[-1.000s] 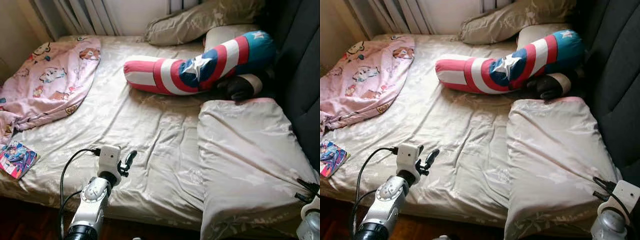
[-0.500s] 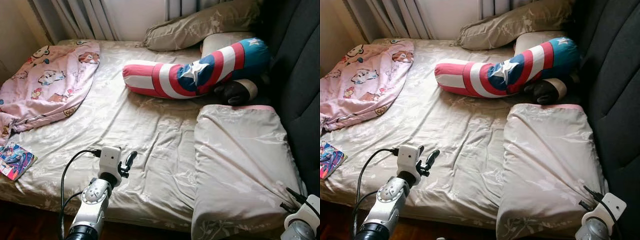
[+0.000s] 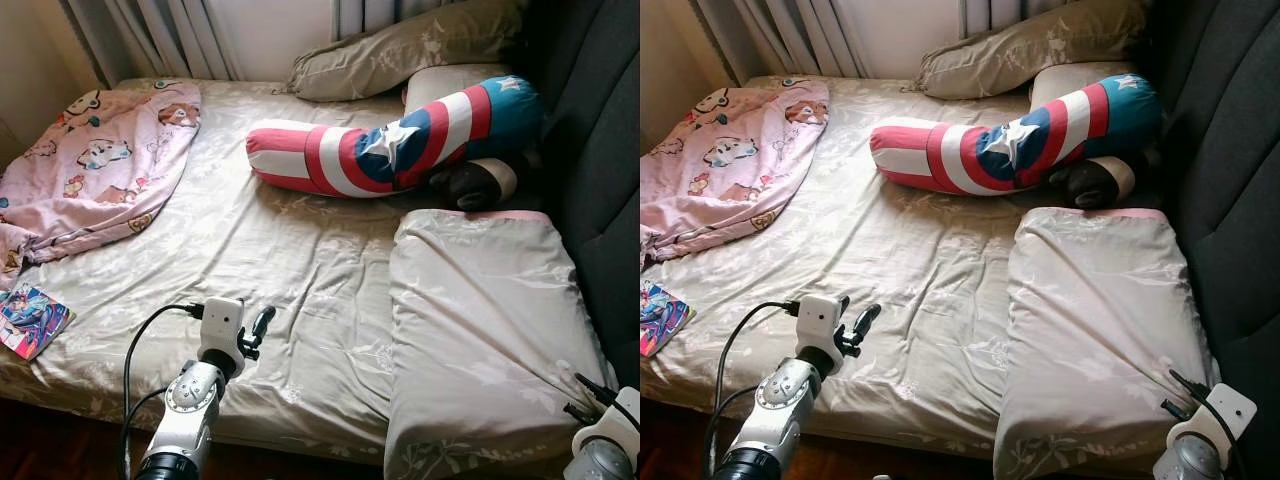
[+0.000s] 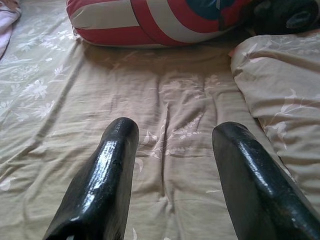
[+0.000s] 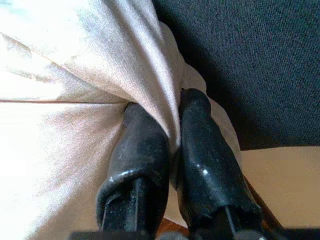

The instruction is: Clean up the room

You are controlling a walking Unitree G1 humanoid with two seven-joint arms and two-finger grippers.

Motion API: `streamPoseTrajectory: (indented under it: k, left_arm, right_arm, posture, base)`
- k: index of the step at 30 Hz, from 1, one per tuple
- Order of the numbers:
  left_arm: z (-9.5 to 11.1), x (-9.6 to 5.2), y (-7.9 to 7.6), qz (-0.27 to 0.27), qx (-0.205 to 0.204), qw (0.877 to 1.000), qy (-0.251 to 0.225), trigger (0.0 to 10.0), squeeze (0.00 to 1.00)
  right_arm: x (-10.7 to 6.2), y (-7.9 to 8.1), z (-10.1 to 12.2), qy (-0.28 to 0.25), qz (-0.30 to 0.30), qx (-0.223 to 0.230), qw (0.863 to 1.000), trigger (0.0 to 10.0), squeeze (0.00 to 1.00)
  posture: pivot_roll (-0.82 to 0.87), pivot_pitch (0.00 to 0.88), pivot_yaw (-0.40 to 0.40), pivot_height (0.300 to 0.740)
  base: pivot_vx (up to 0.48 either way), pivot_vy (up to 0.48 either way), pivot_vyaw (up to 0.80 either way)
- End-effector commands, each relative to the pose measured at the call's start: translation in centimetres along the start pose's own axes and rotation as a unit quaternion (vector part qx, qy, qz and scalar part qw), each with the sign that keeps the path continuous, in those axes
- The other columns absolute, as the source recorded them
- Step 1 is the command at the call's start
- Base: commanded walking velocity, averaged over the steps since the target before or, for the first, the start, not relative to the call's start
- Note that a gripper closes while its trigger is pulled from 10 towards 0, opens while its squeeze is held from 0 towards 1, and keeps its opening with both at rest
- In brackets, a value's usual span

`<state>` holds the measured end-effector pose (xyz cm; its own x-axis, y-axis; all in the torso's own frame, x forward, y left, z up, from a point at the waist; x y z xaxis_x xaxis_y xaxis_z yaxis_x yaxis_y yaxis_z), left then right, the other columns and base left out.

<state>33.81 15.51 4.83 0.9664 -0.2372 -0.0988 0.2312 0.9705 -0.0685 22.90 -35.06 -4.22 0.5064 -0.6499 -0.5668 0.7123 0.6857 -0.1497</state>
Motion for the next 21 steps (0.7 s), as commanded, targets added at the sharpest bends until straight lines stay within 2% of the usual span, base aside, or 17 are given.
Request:
streamPoseTrajectory:
  k: [1, 5, 6, 7, 8, 11, 12, 13, 14, 15, 21]
  left_arm:
    - [-0.6, -0.2, 0.3, 0.005, 0.005, 1.000, 0.010, 10.0, 0.00]
    - [-0.5, -0.3, 0.5, 0.008, 0.005, 1.000, 0.009, 10.0, 0.00]
    - [-0.6, -0.3, 0.6, 0.008, 0.005, 1.000, 0.010, 10.0, 0.00]
    - [-0.6, -0.3, 0.6, 0.009, 0.005, 1.000, 0.010, 10.0, 0.00]
    - [-0.6, -0.3, 0.6, 0.009, 0.005, 1.000, 0.010, 10.0, 0.00]
    - [-0.7, -0.3, 0.5, 0.009, 0.005, 1.000, 0.011, 10.0, 0.00]
    - [-0.7, -0.2, 0.4, 0.009, 0.005, 1.000, 0.010, 10.0, 0.00]
    - [-0.7, -0.2, 0.3, 0.008, 0.004, 1.000, 0.009, 10.0, 0.00]
    - [-0.7, -0.2, 0.3, 0.008, 0.004, 1.000, 0.009, 10.0, 0.00]
    - [-0.7, -0.1, 0.2, 0.008, 0.003, 1.000, 0.010, 10.0, 0.00]
    - [-1.0, 0.0, 0.1, 0.010, -0.002, 1.000, 0.015, 10.0, 0.00]
  right_arm:
    - [0.0, -0.8, -0.4, 0.003, -0.018, 0.007, 1.000, 10.0, 0.00]
    - [-0.1, -0.4, -0.4, 0.004, -0.015, 0.009, 1.000, 10.0, 0.00]
    - [-0.1, -0.3, -0.4, 0.004, -0.014, 0.009, 1.000, 10.0, 0.12]
    - [-0.1, -0.3, -0.4, 0.004, -0.014, 0.009, 1.000, 10.0, 0.40]
    - [-0.1, -0.2, -0.4, 0.004, -0.012, 0.009, 1.000, 10.0, 0.82]
    - [-0.1, 0.1, -0.3, 0.001, -0.005, 0.008, 1.000, 10.0, 0.80]
    - [-0.1, 0.3, -0.1, -0.005, 0.000, 0.002, 1.000, 10.0, 0.63]
    - [-0.1, 0.5, 0.1, -0.013, 0.005, -0.004, 1.000, 10.0, 0.17]
    - [-0.1, 0.5, 0.3, -0.016, 0.006, -0.004, 1.000, 10.0, 0.17]
    - [-0.2, 0.8, 0.6, -0.025, 0.012, -0.001, 1.000, 10.0, 0.00]
    - [-0.5, 2.4, 2.2, -0.075, 0.056, -0.012, 0.995, 10.0, 0.00]
  posture:
    - [0.05, 0.094, 0.012, 0.740]
    - [0.05, 0.094, 0.011, 0.740]
    - [0.05, 0.094, 0.011, 0.740]
    - [0.05, 0.094, 0.010, 0.740]
    - [0.05, 0.094, 0.010, 0.740]
    - [0.05, 0.094, 0.010, 0.740]
    - [0.05, 0.094, 0.010, 0.740]
    - [0.05, 0.094, 0.010, 0.740]
    - [0.05, 0.094, 0.010, 0.740]
    - [0.04, 0.086, 0.008, 0.740]
    - [0.04, 0.078, 0.004, 0.740]
  base:
    - [0.000, 0.000, 0.00]
    - [0.000, 0.000, 0.00]
    - [0.000, 0.000, 0.00]
    - [0.000, 0.000, 0.00]
    - [0.000, 0.000, 0.00]
    - [0.000, 0.000, 0.00]
    - [0.000, 0.000, 0.00]
    - [0.000, 0.000, 0.00]
    - [0.000, 0.000, 0.00]
    - [0.000, 0.000, 0.00]
    - [0.000, 0.000, 0.00]
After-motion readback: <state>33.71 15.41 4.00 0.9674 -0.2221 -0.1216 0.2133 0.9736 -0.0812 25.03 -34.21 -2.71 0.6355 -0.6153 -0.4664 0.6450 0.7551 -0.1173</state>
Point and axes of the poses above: a point about 5 cm out from each wrist's last joint towards the gripper, its own x axis pointing out of the wrist towards the gripper, its own z axis along the axis of the wrist's last joint, y = z × x, the point moved 4 cm from there along x, pointing out of the wrist towards the gripper, and after that the axes turned 6 degrees about -x, right-handed, at the moved point
